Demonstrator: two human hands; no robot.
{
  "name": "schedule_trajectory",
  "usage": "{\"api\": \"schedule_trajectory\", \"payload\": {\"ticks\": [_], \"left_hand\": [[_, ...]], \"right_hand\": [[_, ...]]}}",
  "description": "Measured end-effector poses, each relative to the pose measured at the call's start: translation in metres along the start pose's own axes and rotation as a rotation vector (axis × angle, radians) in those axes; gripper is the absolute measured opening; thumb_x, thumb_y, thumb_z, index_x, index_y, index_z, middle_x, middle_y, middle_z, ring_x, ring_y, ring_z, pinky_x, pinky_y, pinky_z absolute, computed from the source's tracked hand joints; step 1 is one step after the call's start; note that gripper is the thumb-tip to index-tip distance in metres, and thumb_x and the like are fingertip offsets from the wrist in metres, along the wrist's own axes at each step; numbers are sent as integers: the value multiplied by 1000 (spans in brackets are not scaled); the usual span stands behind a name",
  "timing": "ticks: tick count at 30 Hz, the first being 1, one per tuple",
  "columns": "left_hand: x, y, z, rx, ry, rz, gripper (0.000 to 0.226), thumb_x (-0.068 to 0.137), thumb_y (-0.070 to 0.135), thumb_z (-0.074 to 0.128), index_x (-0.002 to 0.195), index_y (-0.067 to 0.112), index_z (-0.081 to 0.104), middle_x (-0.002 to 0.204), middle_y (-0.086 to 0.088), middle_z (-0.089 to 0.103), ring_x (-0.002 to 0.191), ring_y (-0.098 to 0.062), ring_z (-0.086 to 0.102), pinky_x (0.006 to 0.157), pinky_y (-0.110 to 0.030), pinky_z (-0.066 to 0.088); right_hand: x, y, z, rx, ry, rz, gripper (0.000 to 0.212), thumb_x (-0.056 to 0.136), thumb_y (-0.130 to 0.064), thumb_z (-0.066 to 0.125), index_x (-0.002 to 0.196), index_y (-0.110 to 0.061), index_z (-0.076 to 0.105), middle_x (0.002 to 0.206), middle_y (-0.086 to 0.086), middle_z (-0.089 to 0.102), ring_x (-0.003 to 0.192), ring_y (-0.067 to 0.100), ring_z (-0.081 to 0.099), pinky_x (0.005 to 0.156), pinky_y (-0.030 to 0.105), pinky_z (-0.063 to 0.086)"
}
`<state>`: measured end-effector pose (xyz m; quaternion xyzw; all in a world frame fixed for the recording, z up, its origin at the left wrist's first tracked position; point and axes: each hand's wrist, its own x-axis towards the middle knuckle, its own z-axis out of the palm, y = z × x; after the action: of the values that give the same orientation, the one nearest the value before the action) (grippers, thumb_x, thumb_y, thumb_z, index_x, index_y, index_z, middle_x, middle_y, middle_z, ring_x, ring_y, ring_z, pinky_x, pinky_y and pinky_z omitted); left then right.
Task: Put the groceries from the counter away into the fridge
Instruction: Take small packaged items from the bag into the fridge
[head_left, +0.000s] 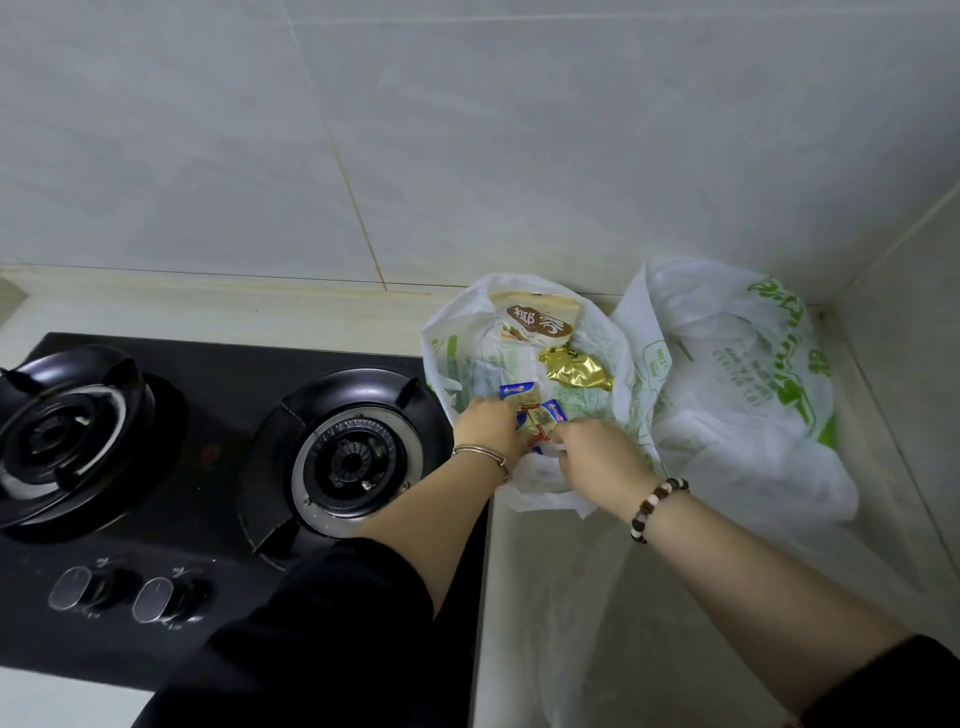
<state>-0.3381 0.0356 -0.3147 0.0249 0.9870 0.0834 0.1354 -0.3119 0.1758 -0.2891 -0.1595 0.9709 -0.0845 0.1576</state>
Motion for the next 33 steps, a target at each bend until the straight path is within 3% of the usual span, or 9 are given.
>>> {"api": "schedule_trajectory", "payload": {"ticks": [5, 10, 14, 17, 19, 22, 27, 30, 33], "left_hand": [[-2, -3, -9, -50, -21, -41, 26, 87, 29, 61, 104, 8, 61, 106, -10, 63, 98, -28, 58, 75, -35, 48], [-13, -13, -27, -265, 136, -103, 21, 89, 29, 58, 88, 8, 61, 89, -14, 64, 85, -34, 59, 64, -31, 39], [-21, -22, -38, -403, 213, -144, 26, 86, 22, 59, 65, 14, 48, 65, -5, 52, 70, -32, 52, 54, -29, 29], [-23, -27, -38, -533, 268, -192, 40, 85, 24, 63, 52, 19, 41, 51, 3, 40, 60, -24, 41, 47, -26, 23], [-26, -28, -37, -616, 282, -201, 37, 83, 28, 67, 53, 14, 51, 51, -2, 45, 58, -22, 41, 48, -27, 27], [-35, -29, -39, -680, 302, -191, 37, 81, 35, 70, 68, 0, 65, 65, -17, 60, 59, -23, 45, 57, -35, 38], [-48, -38, -41, -725, 352, -230, 18, 80, 23, 70, 78, 6, 71, 76, -11, 68, 74, -25, 61, 65, -28, 41], [-59, -42, -43, -732, 382, -250, 16, 81, 25, 70, 81, 10, 72, 77, -8, 70, 73, -21, 61, 64, -25, 40], [-69, -43, -45, -745, 386, -267, 21, 82, 29, 70, 80, 8, 71, 76, -9, 69, 72, -22, 60, 69, -31, 45]], "right_hand": [[2, -1, 1, 14, -9, 32, 17, 92, -6, 45, 99, -8, 60, 96, 11, 62, 75, 25, 56, 61, 30, 41], [13, -8, -2, 9, -27, 21, 11, 88, 1, 48, 86, -4, 58, 79, 11, 58, 72, 28, 59, 56, 30, 40], [21, -22, -3, -38, -79, -64, 13, 89, -9, 54, 99, -6, 61, 89, 9, 62, 80, 28, 61, 63, 33, 49], [23, -32, -1, -157, -114, -95, 5, 89, -10, 54, 85, -11, 52, 69, 0, 46, 63, 21, 47, 48, 25, 32], [25, -35, 4, -146, -153, -93, 12, 87, -2, 51, 79, -11, 49, 64, 0, 37, 63, 22, 45, 45, 25, 26], [29, -38, 9, -95, -186, -76, 25, 86, 0, 50, 65, -13, 43, 67, 1, 41, 71, 25, 49, 53, 29, 36], [34, -43, 2, -130, -149, -75, 35, 85, 2, 50, 60, -16, 34, 66, 0, 39, 77, 26, 55, 58, 29, 39], [34, -40, -1, -155, -203, -89, 31, 85, 1, 48, 61, -14, 36, 67, 1, 40, 61, 16, 46, 47, 26, 32], [31, -34, -2, -179, -243, -88, 31, 88, -2, 45, 61, -13, 35, 63, 2, 38, 52, 15, 37, 45, 24, 27]]}}
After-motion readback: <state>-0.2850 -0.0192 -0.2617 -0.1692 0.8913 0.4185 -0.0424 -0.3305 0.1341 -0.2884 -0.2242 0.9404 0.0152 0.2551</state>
